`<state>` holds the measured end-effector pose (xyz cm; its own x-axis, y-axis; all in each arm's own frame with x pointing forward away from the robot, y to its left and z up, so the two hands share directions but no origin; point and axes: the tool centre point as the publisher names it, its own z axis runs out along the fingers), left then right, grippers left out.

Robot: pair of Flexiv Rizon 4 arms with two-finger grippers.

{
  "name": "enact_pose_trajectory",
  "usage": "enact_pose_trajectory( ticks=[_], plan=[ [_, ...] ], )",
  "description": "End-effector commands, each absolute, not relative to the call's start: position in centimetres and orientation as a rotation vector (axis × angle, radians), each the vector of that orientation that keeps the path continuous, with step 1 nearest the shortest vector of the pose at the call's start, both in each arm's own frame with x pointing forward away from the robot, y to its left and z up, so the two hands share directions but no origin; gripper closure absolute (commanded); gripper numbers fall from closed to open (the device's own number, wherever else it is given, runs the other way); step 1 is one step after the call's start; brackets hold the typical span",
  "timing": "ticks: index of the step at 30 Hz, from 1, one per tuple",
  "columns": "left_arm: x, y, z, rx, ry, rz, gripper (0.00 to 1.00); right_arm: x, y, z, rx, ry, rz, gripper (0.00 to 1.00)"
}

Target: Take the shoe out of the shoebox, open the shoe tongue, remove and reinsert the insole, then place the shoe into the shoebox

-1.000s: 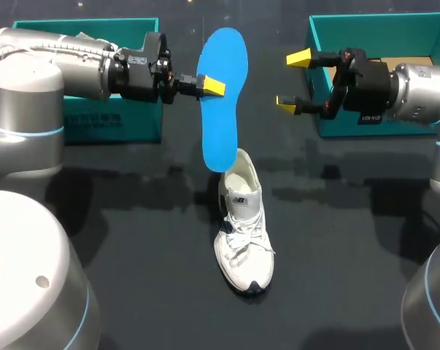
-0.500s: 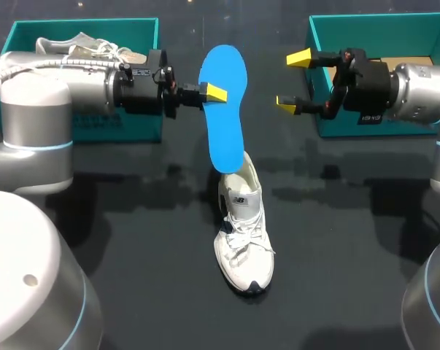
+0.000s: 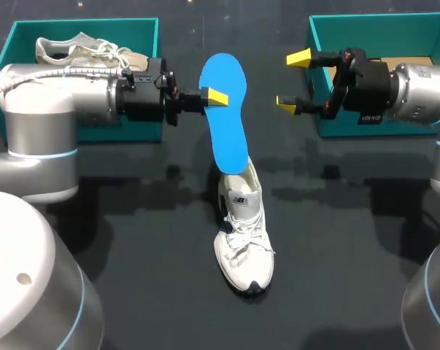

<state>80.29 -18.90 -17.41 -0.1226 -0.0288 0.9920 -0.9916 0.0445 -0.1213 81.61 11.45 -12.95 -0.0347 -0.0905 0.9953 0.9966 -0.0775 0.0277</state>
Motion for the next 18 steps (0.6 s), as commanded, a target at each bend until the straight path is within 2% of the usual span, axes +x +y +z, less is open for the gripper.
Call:
enact_pose_trajectory(
  ticks=[1,18],
  plan=[
    [80.1,-19.0,-17.6,1.146,-1.329,1.259,1.0,81.5,11.4,-12.9,-1.179,-1.158,-1.326,0.0],
    [80.1,-19.1,-17.8,1.155,-1.274,1.256,1.0,80.3,9.5,-8.7,-1.394,-1.471,-1.143,0.0]
  ],
)
